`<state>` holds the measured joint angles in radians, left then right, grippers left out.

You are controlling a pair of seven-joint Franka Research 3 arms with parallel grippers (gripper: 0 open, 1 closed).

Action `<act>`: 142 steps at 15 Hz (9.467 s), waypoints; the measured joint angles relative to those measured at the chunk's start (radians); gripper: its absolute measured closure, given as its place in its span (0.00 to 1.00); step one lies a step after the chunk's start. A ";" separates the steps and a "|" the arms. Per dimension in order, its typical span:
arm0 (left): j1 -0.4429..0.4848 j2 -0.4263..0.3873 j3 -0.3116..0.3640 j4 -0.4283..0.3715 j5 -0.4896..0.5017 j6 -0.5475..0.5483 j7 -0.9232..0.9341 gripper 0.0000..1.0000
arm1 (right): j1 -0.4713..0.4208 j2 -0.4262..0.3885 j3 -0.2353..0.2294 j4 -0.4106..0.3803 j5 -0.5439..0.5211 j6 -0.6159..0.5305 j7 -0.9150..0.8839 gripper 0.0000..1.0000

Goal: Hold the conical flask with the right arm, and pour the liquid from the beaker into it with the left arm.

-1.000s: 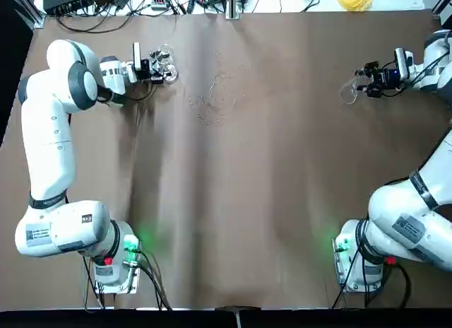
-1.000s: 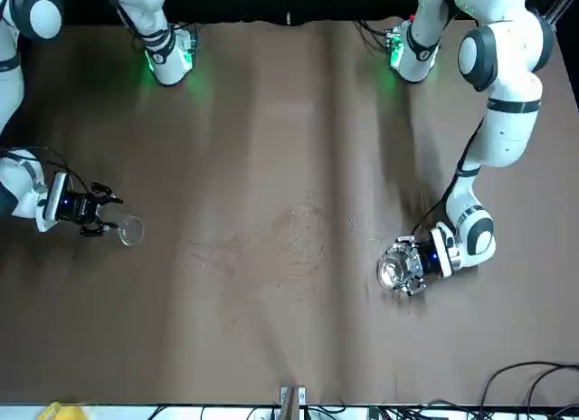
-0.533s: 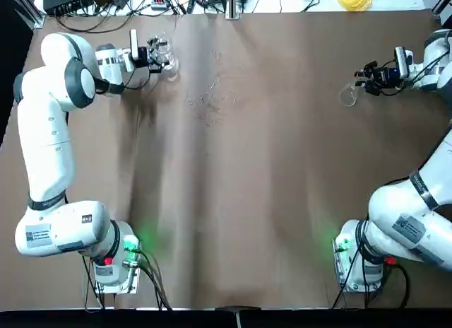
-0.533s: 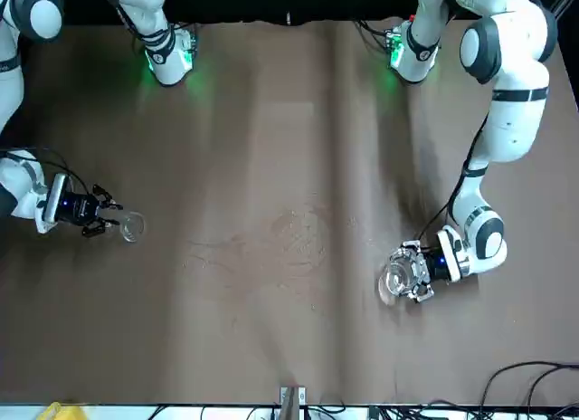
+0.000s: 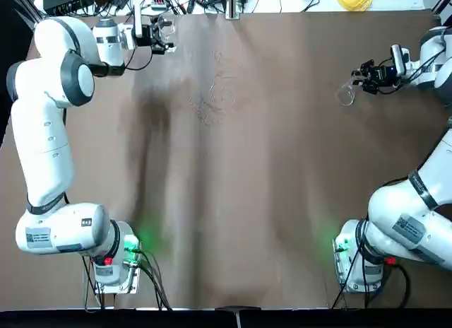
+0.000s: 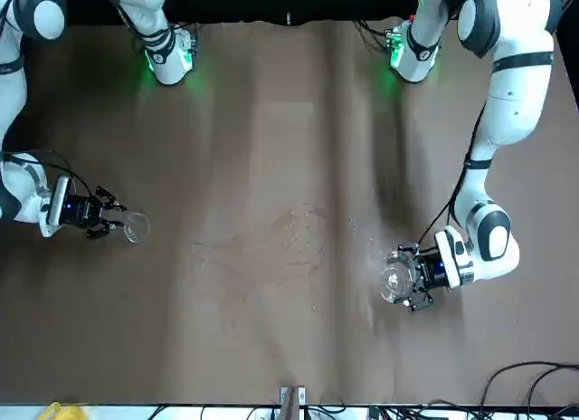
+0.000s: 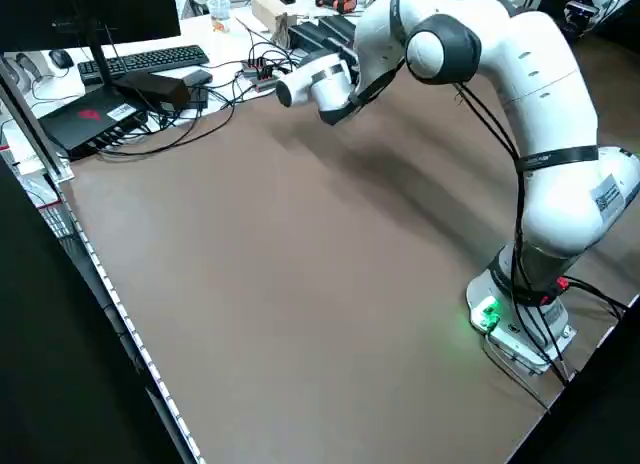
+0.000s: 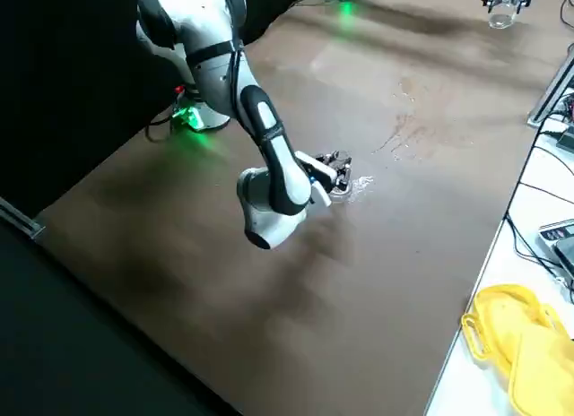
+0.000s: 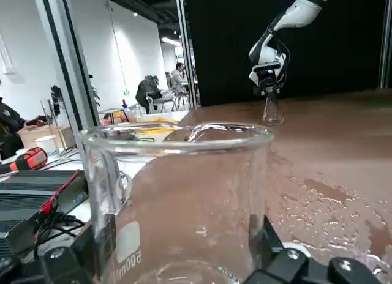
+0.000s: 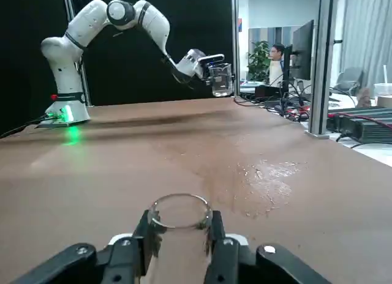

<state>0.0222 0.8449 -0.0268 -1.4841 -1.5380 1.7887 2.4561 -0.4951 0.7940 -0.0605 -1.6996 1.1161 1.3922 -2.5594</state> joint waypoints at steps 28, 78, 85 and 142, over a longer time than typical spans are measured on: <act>-0.406 -0.139 0.002 -0.008 0.312 0.425 -0.568 0.03 | 0.882 -0.077 0.010 -0.090 0.981 0.604 0.018 0.61; -0.687 -0.145 0.189 0.060 0.753 0.490 -0.793 0.03 | 1.069 -0.048 -0.013 -0.066 1.177 0.722 -0.031 0.61; -0.700 -0.149 0.190 0.067 0.835 0.489 -0.873 0.03 | 1.073 -0.047 -0.012 -0.066 1.177 0.723 -0.031 0.61; -0.771 -0.172 0.201 0.110 1.199 0.436 -1.186 0.03 | 1.075 -0.047 -0.012 -0.066 1.177 0.727 -0.034 0.61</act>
<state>-0.7486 0.6734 0.1738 -1.3742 -0.3389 2.2248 1.2703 0.5799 0.7470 -0.0727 -1.7654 2.2928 2.1190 -2.5933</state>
